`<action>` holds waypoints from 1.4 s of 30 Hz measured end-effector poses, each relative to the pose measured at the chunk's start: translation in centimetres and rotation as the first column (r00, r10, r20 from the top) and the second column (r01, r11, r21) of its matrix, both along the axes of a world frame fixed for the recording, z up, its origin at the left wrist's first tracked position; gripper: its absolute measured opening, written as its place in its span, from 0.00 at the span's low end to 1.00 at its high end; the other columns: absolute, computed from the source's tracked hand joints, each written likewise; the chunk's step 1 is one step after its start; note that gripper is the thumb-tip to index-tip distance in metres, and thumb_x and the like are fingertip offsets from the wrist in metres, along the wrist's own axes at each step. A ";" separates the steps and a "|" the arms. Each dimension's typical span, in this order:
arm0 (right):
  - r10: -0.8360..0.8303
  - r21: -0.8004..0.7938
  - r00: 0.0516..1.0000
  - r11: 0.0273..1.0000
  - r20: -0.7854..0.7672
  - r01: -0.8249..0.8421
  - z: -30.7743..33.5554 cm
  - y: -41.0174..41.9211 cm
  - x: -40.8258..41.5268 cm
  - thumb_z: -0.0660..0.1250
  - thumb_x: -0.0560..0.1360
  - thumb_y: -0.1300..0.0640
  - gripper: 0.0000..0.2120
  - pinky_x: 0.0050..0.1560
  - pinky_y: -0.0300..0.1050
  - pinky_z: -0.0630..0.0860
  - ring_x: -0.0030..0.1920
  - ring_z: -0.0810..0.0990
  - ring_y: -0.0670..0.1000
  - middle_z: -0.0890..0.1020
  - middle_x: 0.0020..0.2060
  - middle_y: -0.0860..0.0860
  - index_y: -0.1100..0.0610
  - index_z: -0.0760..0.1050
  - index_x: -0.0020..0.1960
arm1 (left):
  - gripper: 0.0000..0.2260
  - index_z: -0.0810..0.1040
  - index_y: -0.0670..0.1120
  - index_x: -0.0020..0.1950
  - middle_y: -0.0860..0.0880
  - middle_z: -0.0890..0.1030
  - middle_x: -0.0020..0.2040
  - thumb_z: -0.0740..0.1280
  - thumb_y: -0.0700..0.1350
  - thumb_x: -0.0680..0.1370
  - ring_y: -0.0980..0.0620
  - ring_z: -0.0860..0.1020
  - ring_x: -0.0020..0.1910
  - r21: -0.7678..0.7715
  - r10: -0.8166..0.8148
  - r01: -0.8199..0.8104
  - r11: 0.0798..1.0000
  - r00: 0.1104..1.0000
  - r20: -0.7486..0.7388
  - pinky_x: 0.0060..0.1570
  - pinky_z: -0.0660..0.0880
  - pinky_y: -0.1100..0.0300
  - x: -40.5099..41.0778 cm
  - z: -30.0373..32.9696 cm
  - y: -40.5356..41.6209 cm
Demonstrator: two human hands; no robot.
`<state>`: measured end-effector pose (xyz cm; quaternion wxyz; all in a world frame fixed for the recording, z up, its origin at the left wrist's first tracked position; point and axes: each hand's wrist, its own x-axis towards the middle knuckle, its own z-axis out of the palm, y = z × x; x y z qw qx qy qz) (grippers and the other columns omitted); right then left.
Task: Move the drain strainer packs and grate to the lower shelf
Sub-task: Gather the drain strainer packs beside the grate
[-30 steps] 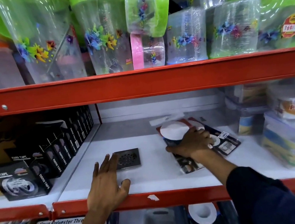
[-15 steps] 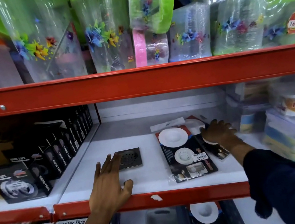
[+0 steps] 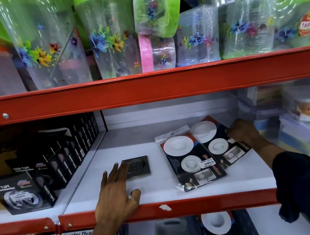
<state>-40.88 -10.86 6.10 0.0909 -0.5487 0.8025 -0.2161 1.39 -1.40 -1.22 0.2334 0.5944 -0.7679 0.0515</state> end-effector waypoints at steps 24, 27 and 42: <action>0.032 -0.017 0.914 0.999 0.404 -0.027 -1.7 3.7 10.5 0.61 0.80 0.58 0.12 0.47 0.43 0.70 0.58 0.81 0.62 0.81 0.59 0.64 0.66 0.76 0.56 | 0.38 0.56 0.49 0.79 0.46 0.65 0.78 0.57 0.57 0.69 0.49 0.58 0.79 0.006 0.006 -0.006 1.000 1.000 0.004 0.79 0.50 0.47 -0.3 0.1 0.4; -0.031 0.019 0.977 0.999 0.210 0.028 -2.2 3.7 11.2 0.60 0.81 0.49 0.19 0.59 0.51 0.72 0.66 0.73 0.63 0.75 0.65 0.63 0.63 0.70 0.64 | 0.38 0.57 0.49 0.79 0.46 0.65 0.77 0.58 0.56 0.69 0.49 0.59 0.78 -0.007 0.006 -0.006 1.000 1.000 -0.015 0.79 0.51 0.47 -0.3 0.0 0.2; 0.096 0.138 0.963 0.988 -0.253 -0.062 -4.1 3.7 18.7 0.64 0.70 0.29 0.47 0.71 0.80 0.47 0.76 0.42 0.78 0.40 0.80 0.63 0.40 0.43 0.80 | 0.39 0.56 0.47 0.79 0.46 0.63 0.79 0.57 0.57 0.70 0.50 0.57 0.79 -0.006 -0.013 0.013 1.000 1.000 -0.008 0.79 0.47 0.50 -0.1 -0.1 0.2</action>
